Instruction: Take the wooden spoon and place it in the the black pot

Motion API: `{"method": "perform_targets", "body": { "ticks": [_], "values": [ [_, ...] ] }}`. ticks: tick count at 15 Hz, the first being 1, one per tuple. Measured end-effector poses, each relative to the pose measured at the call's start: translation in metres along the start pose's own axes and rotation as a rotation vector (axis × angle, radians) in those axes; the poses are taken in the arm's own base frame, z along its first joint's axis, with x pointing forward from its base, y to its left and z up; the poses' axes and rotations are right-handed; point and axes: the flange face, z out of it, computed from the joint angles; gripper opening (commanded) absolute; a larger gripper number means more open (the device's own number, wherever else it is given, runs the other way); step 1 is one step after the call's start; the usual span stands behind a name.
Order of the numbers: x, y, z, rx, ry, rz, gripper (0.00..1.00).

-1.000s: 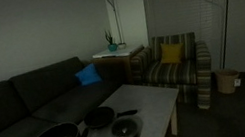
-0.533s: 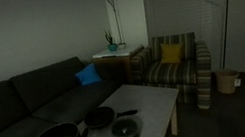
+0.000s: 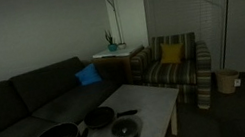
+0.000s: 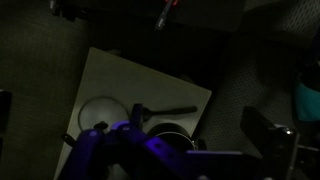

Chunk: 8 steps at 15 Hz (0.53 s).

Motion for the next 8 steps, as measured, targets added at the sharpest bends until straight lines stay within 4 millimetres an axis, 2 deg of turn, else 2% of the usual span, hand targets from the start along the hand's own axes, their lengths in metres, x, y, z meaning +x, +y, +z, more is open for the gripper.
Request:
{"method": "perform_targets", "body": {
  "ticks": [4,8],
  "values": [
    [0.006,0.002,0.003,-0.016,0.035,0.004,1.00],
    [0.017,0.003,0.017,-0.018,0.083,0.006,1.00]
  ]
}}
